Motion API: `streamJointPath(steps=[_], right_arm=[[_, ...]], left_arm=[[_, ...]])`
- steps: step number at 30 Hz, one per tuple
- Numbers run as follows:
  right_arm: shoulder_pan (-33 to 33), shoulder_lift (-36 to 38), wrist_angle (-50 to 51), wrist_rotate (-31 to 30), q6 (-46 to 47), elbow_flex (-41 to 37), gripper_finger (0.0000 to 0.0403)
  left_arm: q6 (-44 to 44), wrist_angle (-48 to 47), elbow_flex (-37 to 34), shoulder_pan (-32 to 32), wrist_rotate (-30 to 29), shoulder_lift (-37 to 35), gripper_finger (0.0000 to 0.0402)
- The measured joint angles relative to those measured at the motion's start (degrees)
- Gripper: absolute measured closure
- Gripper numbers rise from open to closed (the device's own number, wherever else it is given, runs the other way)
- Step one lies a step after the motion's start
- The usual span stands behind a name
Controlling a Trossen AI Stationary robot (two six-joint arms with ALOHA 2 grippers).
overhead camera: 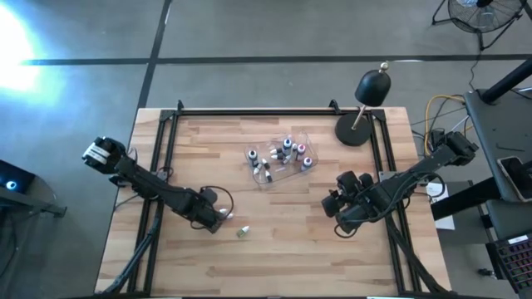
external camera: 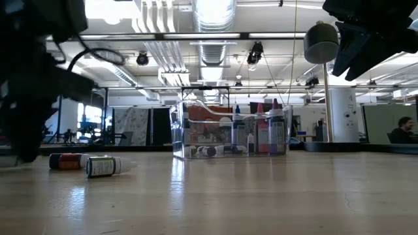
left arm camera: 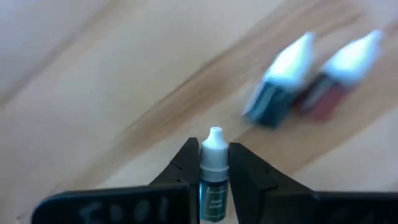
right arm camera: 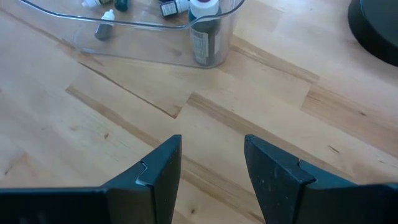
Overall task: Pick & Place food coloring
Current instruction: Put the small dark green food coloring bottle into the transparent bin, then put the small black food coloring bottle into the transparent bin
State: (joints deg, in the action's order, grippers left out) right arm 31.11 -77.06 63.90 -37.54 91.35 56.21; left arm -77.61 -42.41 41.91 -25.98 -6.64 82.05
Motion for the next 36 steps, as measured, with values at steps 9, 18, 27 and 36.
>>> streamJointPath(steps=[9, 18, 27, 36], right_arm=[[-0.02, -0.04, 0.08, 0.02, 0.15, -0.22, 0.0234], [-0.07, -0.04, -0.07, 0.07, 1.43, -0.22, 0.0234], [0.00, -0.04, -0.25, 0.43, 3.15, -0.22, 0.0234], [-0.02, -0.04, -0.36, 0.50, -1.29, -0.29, 0.0234]], left_arm=[[9.92, -3.57, 14.80, 3.64, -21.93, -4.55, 0.0382], [39.69, 23.92, 19.46, 21.54, -25.23, -2.39, 0.0367], [42.81, 25.44, 19.41, 26.41, -13.37, -3.29, 0.0272], [50.37, 6.19, 17.08, 10.35, -1.14, -9.37, 0.0258]])
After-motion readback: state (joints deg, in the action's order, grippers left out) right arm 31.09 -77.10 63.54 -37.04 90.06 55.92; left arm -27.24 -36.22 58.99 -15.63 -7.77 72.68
